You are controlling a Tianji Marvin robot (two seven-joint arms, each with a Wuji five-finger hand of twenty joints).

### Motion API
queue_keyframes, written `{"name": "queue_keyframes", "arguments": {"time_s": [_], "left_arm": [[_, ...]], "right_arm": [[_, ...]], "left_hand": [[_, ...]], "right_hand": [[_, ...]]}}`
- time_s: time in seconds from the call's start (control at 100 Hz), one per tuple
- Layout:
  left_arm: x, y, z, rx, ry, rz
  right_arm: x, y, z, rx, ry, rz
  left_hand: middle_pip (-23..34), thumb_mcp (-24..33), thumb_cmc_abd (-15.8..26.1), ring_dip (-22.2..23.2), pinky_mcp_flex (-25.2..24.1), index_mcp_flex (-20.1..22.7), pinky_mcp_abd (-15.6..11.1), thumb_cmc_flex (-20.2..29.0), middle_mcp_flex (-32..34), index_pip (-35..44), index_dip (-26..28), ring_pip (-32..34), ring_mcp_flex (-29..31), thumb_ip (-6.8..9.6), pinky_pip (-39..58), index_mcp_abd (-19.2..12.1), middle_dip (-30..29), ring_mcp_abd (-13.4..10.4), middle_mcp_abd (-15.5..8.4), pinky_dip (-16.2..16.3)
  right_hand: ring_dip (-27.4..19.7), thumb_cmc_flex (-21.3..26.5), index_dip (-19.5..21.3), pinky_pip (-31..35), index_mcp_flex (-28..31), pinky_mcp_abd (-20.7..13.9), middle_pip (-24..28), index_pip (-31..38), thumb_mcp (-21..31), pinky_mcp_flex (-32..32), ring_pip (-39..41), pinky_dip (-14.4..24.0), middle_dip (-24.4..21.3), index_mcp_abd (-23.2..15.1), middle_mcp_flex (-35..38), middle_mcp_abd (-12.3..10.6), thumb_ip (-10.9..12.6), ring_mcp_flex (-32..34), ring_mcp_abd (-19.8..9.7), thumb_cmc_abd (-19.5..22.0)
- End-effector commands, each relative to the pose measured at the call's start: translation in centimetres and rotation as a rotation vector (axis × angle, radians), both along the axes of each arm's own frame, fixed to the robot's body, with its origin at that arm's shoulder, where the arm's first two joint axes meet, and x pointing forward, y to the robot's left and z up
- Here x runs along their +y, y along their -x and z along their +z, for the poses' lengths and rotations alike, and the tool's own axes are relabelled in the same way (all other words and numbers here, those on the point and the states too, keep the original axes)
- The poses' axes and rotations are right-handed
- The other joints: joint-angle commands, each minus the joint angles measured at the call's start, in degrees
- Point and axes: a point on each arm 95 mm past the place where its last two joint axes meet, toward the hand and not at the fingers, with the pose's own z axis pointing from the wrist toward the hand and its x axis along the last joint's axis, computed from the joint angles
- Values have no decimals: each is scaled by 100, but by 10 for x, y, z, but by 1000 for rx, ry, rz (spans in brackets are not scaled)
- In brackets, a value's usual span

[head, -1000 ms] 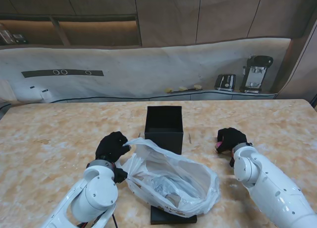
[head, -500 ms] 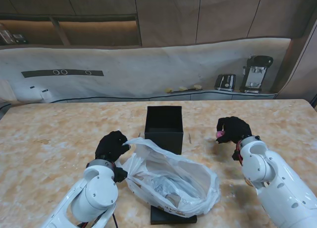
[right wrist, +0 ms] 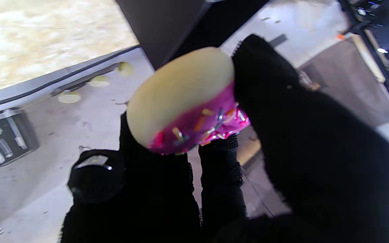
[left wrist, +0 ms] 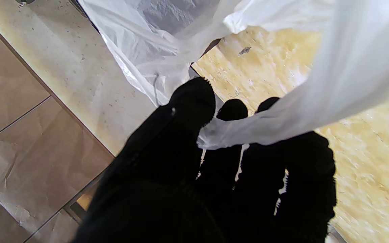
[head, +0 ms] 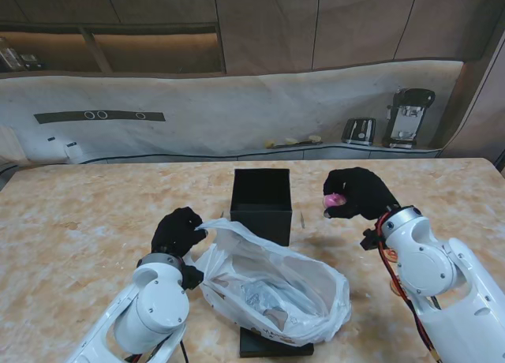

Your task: Pack mini donuts into a plastic bag, tie the opening and put the bag into the gift box

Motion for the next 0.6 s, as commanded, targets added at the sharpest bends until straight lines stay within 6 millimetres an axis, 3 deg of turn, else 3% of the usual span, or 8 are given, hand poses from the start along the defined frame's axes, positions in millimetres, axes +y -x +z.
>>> {"name": "queue_keyframes", "arguments": {"time_s": [0.0,0.26,0.59], "left_arm": [[-4,2,2,7,12,-9],[-8,0,4,15,17,1],[-11,0,6,16,28,7]], "right_arm": [[12,9,6,-2,-14,54],[40,30,25,6,-111,164],[81,48,21,119,-189,344]], "left_hand": [[17,93,-180,68,75,69,26,34,157,141,-88,172,142,70,206,22,-31,-35,55,-24],[20,95,-183,94,99,80,29,40,140,131,-87,203,165,69,274,35,-39,-24,69,-11],[35,81,-172,100,133,76,15,36,160,123,-82,196,170,59,282,38,-53,-32,66,-23]], "right_hand": [[106,830,141,206,418,-678,57,635,992,298,240,110,288,-447,192,67,328,161,612,124],[121,835,187,189,440,-660,18,594,983,301,230,134,310,-438,219,73,343,163,610,122],[132,799,256,172,422,-631,-45,530,952,308,209,173,343,-426,225,78,362,156,603,195]]}}
